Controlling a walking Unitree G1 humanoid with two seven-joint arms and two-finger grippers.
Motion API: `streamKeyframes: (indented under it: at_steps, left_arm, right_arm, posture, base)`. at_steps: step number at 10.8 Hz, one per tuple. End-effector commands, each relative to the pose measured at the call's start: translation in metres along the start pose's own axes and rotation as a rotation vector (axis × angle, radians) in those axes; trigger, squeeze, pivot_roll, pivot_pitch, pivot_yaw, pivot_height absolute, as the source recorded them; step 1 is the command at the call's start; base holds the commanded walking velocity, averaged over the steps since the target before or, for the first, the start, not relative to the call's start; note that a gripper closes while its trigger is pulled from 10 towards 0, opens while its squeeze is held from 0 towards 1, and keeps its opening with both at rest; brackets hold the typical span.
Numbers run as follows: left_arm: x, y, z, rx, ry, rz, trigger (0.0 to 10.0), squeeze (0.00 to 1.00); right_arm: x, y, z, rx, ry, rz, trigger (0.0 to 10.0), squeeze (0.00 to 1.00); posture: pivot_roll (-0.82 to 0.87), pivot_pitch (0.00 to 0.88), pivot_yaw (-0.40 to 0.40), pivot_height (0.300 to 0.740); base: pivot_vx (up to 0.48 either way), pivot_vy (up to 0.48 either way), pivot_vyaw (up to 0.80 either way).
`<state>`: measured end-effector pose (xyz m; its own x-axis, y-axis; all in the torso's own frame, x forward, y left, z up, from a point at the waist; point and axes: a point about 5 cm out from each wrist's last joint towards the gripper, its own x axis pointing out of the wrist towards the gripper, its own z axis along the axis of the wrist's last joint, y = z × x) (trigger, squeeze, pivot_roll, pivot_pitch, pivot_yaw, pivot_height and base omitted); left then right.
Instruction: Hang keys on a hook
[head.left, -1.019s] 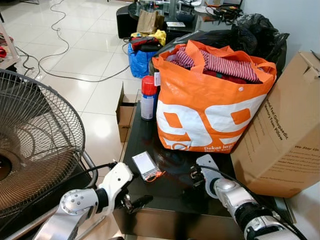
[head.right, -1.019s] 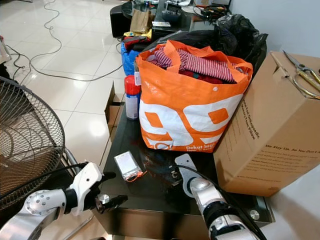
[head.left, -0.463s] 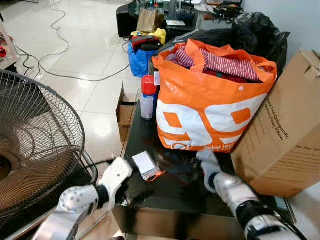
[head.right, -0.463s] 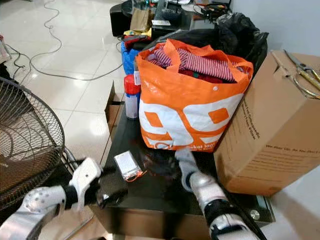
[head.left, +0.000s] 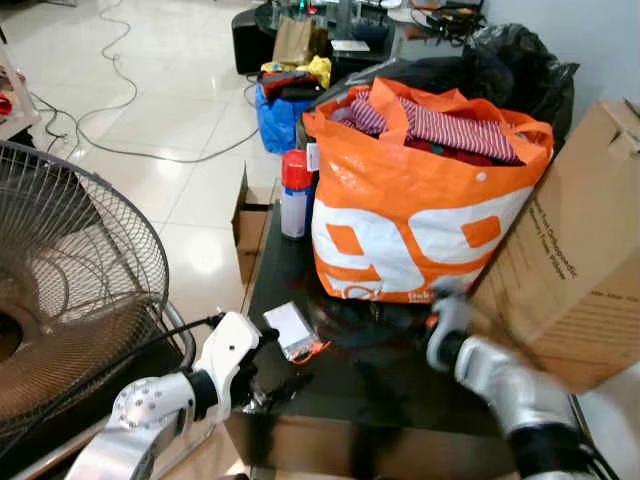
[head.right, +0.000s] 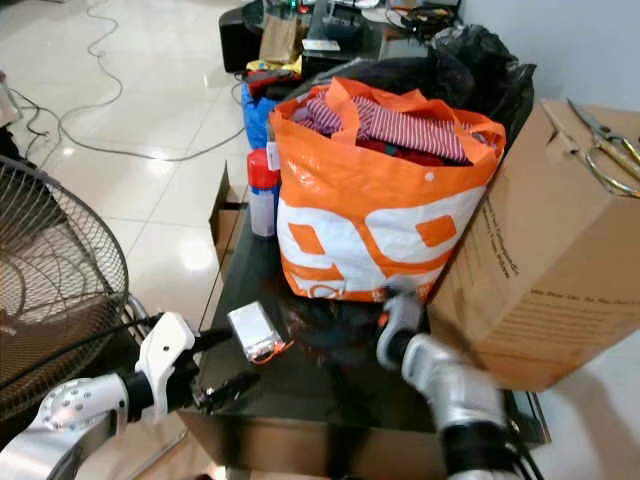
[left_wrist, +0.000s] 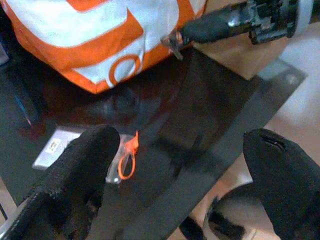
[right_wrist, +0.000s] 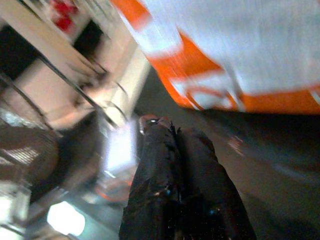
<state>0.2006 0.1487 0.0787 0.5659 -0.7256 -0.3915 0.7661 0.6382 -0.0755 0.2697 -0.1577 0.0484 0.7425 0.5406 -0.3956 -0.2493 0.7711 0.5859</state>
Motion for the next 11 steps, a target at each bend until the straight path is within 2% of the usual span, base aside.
streamKeyframes:
  at_steps: [1, 2, 3, 6, 8, 9, 10, 11]
  left_arm:
    - [-0.002, 0.0, 0.006, -0.001, -0.028, 0.015, 10.0, 1.0]
    - [-0.002, 0.0, 0.01, -0.034, -0.067, 0.027, 10.0, 1.0]
    - [-0.002, -0.001, 0.011, -0.04, -0.075, 0.018, 10.0, 1.0]
    - [-0.004, -0.004, 0.015, -0.043, -0.084, 0.019, 10.0, 1.0]
    - [-0.004, -0.005, 0.018, -0.041, -0.087, 0.02, 10.0, 1.0]
    - [-0.005, -0.005, 0.018, -0.036, -0.082, 0.025, 10.0, 1.0]
    - [-0.005, -0.004, 0.018, -0.022, -0.066, 0.035, 10.0, 1.0]
    - [-0.004, -0.003, 0.016, 0.006, -0.035, 0.051, 10.0, 1.0]
  right_arm:
    - [-0.006, 0.004, 0.007, 0.066, -0.045, 0.046, 0.0, 0.0]
    - [-0.02, 0.021, 0.025, 0.188, -0.163, 0.191, 0.0, 0.0]
    - [-0.028, 0.032, 0.036, 0.215, -0.228, 0.269, 0.0, 0.0]
    - [-0.042, 0.053, 0.049, 0.201, -0.293, 0.402, 0.0, 0.0]
    - [-0.045, 0.056, 0.051, 0.21, -0.296, 0.404, 0.0, 0.0]
    - [-0.038, 0.048, 0.043, 0.118, -0.224, 0.277, 0.0, 0.0]
    - [-0.03, 0.038, 0.031, -0.024, -0.129, 0.139, 0.0, 0.0]
    - [-0.017, 0.017, 0.013, -0.228, 0.014, -0.086, 0.0, 0.0]
  posture:
    - [0.02, 0.0, -0.051, 0.74]
    - [0.02, 0.0, -0.05, 0.74]
    - [0.02, 0.0, -0.049, 0.74]
    - [0.02, 0.0, -0.045, 0.74]
    - [0.02, 0.0, -0.045, 0.74]
    - [0.02, 0.0, -0.045, 0.74]
    - [0.02, 0.0, -0.043, 0.74]
    - [0.02, 0.0, -0.043, 0.74]
  base:
    - [0.0, 0.0, 0.0]
    - [0.0, 0.0, 0.0]
    - [0.0, 0.0, 0.0]
    - [0.0, 0.0, 0.0]
    - [0.0, 0.0, 0.0]
    - [0.0, 0.0, 0.0]
    - [0.0, 0.0, 0.0]
    - [0.0, 0.0, 0.0]
